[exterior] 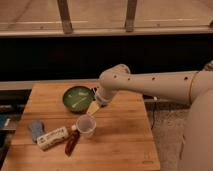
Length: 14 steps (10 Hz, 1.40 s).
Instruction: Pick up the ceramic cup
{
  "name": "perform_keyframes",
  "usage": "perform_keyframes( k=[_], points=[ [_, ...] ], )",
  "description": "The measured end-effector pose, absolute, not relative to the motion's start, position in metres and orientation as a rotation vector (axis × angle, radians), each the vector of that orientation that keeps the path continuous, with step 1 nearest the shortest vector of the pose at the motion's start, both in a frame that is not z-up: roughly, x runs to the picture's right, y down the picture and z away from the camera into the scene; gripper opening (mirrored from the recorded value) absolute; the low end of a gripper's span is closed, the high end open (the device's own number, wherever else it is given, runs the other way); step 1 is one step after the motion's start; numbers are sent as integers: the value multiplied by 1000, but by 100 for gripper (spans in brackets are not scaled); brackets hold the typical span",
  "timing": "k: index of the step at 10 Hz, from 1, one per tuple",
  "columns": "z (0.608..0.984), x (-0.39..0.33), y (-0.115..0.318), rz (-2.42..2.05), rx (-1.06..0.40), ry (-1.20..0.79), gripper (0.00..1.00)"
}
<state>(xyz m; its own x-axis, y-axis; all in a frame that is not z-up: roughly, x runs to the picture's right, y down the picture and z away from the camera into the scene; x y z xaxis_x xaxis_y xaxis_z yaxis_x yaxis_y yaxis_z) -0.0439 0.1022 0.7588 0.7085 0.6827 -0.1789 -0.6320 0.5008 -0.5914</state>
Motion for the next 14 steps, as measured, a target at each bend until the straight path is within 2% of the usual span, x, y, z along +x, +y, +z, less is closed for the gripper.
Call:
perform_keyframes(
  k=[6, 8, 14],
  points=[
    [786, -64, 137, 779, -756, -77, 80],
    [794, -69, 149, 751, -789, -60, 66],
    [788, -78, 154, 699, -800, -34, 5]
  ],
)
